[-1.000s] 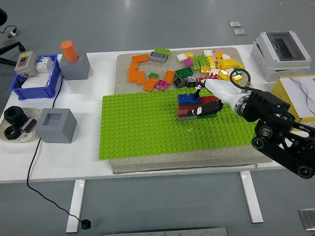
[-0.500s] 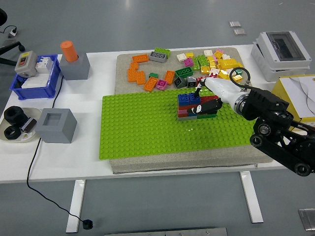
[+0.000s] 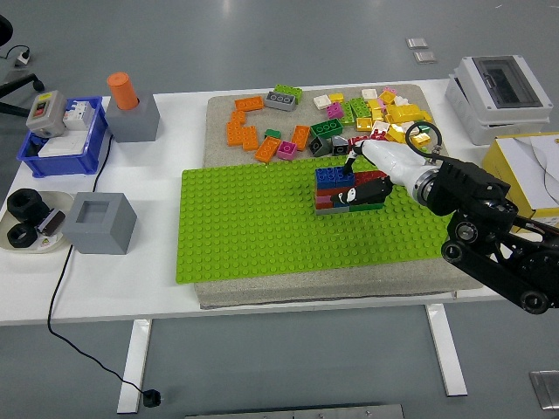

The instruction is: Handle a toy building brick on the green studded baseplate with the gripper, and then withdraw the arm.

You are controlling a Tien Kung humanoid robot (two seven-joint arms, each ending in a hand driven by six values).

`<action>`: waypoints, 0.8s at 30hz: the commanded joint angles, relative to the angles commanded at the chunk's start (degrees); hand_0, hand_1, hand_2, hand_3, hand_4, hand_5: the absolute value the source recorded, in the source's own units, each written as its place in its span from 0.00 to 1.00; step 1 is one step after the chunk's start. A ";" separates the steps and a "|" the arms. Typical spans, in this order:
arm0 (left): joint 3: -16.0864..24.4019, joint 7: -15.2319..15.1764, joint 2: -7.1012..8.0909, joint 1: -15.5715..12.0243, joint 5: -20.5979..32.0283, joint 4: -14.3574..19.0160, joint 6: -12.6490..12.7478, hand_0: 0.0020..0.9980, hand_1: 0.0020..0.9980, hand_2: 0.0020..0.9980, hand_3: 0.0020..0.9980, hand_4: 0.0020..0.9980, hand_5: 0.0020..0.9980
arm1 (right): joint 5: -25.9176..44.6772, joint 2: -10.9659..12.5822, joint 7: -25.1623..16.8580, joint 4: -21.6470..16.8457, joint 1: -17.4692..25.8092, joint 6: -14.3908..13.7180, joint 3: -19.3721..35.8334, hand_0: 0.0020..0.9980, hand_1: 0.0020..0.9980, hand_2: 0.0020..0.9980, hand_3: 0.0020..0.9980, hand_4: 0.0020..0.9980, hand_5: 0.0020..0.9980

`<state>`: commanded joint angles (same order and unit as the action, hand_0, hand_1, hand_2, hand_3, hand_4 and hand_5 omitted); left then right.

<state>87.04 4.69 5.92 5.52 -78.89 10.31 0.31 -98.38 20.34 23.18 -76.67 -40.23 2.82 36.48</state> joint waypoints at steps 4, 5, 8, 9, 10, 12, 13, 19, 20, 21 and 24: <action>-0.05 -0.02 -0.02 0.05 0.06 0.00 0.00 0.63 0.59 0.55 0.58 0.60 0.24 | -0.13 -0.14 0.00 0.24 0.04 0.00 -0.17 0.91 0.89 0.92 0.58 0.93 0.48; -0.05 -0.02 -0.02 0.06 0.05 0.00 0.00 0.63 0.59 0.55 0.58 0.60 0.24 | -0.14 -0.16 0.00 0.28 0.05 -0.01 -0.18 0.91 0.89 0.92 0.58 0.93 0.48; -0.02 -0.02 -0.03 0.08 0.04 0.00 0.01 0.63 0.59 0.55 0.58 0.60 0.24 | -0.14 -0.21 -0.04 0.51 0.05 -0.03 -0.18 0.91 0.89 0.92 0.58 0.93 0.48; -0.03 -0.03 -0.03 0.08 0.05 0.00 0.01 0.63 0.59 0.55 0.58 0.60 0.24 | -0.13 -0.21 -0.06 0.58 0.05 -0.04 -0.18 0.91 0.89 0.92 0.58 0.93 0.48; -0.03 -0.02 -0.03 0.08 0.04 0.00 0.01 0.63 0.59 0.55 0.58 0.60 0.24 | -0.12 -0.21 -0.07 0.64 0.05 -0.05 -0.17 0.91 0.89 0.92 0.58 0.93 0.48; -0.04 -0.03 -0.03 0.08 0.06 0.00 0.01 0.63 0.59 0.55 0.58 0.60 0.24 | -0.05 -0.21 -0.10 0.73 0.04 -0.06 -0.16 0.91 0.89 0.92 0.58 0.93 0.48; -0.03 -0.02 -0.04 0.07 0.06 0.00 0.01 0.63 0.59 0.55 0.58 0.60 0.24 | -0.02 -0.20 -0.11 0.77 0.04 -0.07 -0.16 0.91 0.89 0.92 0.58 0.93 0.48; 0.06 -0.04 -0.04 0.02 0.05 0.00 0.02 0.63 0.59 0.55 0.58 0.60 0.24 | 0.39 -0.05 -0.28 0.66 0.01 -0.20 -0.21 0.91 0.89 0.92 0.58 0.93 0.47; 0.07 -0.04 -0.04 0.00 0.07 0.00 0.02 0.63 0.59 0.55 0.58 0.60 0.24 | 0.51 -0.01 -0.33 0.54 -0.02 -0.23 -0.19 0.91 0.89 0.92 0.58 0.93 0.47; 0.08 -0.04 -0.04 -0.01 0.09 0.00 0.02 0.63 0.59 0.55 0.58 0.60 0.24 | 0.63 0.01 -0.37 0.44 -0.05 -0.27 -0.18 0.91 0.89 0.92 0.58 0.93 0.47; 0.13 -0.04 -0.06 -0.08 0.10 0.00 0.03 0.63 0.59 0.55 0.58 0.60 0.24 | 1.23 0.15 -0.62 -0.09 -0.21 -0.46 -0.02 0.91 0.89 0.92 0.57 0.93 0.47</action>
<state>87.18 4.65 5.86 5.44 -78.79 10.31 0.34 -97.15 20.50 22.56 -76.76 -40.45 2.36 36.46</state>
